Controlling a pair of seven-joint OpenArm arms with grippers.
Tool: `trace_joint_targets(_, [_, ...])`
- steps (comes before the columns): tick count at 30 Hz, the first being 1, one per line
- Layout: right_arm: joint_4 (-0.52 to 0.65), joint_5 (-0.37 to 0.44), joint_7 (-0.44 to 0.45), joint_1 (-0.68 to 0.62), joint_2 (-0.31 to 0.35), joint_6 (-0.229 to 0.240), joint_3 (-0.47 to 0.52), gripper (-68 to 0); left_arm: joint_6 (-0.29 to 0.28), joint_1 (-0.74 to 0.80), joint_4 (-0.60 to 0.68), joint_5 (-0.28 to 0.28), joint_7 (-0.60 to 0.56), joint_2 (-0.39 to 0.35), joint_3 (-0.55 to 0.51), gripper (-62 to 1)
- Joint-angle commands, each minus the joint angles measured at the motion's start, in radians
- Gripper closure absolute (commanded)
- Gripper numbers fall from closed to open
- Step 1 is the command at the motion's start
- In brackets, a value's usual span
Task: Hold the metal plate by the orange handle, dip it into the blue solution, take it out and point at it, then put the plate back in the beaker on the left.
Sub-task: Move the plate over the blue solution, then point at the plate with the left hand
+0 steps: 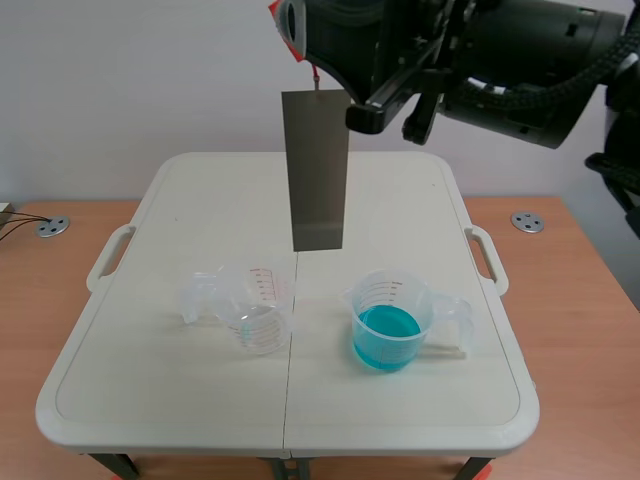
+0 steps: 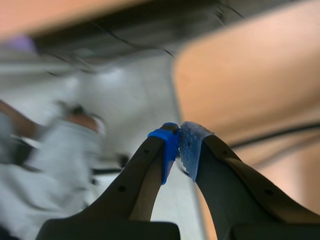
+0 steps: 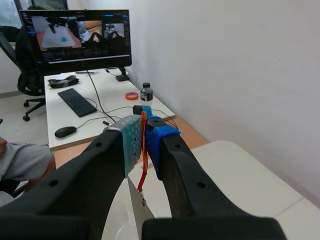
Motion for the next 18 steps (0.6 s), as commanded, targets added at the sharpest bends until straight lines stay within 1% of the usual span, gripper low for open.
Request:
trace_joint_targets(1, [0.015,0.035,0.016,0.002,0.028,0.011,0.024,-1.1,0.002,0.013,0.04,-0.003,-0.009,-0.026,-0.037,-5.8])
trace_joint_targets(4, [0.015,0.082,0.021,-0.019,0.07,0.011,0.063,-1.1,0.003,0.013,0.122,-0.003,-0.012,-0.07,-0.1,-5.8])
trace_joint_targets(7, [0.015,0.118,0.024,-0.039,0.108,0.011,0.098,-1.1,0.005,0.013,0.21,-0.003,-0.058,-0.116,-0.141,-5.8])
trace_joint_targets(10, [0.015,0.141,0.027,-0.061,0.136,0.011,0.131,-1.1,0.001,0.013,0.289,-0.003,-0.122,-0.161,-0.15,-5.8])
trace_joint_targets(13, [0.015,0.154,0.028,-0.084,0.151,0.011,0.161,-1.1,-0.014,0.013,0.363,-0.003,-0.194,-0.188,-0.15,-5.8])
trace_joint_targets(15, [0.015,0.153,0.031,-0.099,0.151,0.011,0.176,-1.1,-0.066,0.007,0.408,-0.002,-0.236,-0.198,-0.15,-5.8])
trace_joint_targets(18, [0.015,0.153,0.03,-0.116,0.151,0.011,0.185,-1.1,-0.197,-0.023,0.46,-0.002,-0.277,-0.2,-0.144,-5.8])
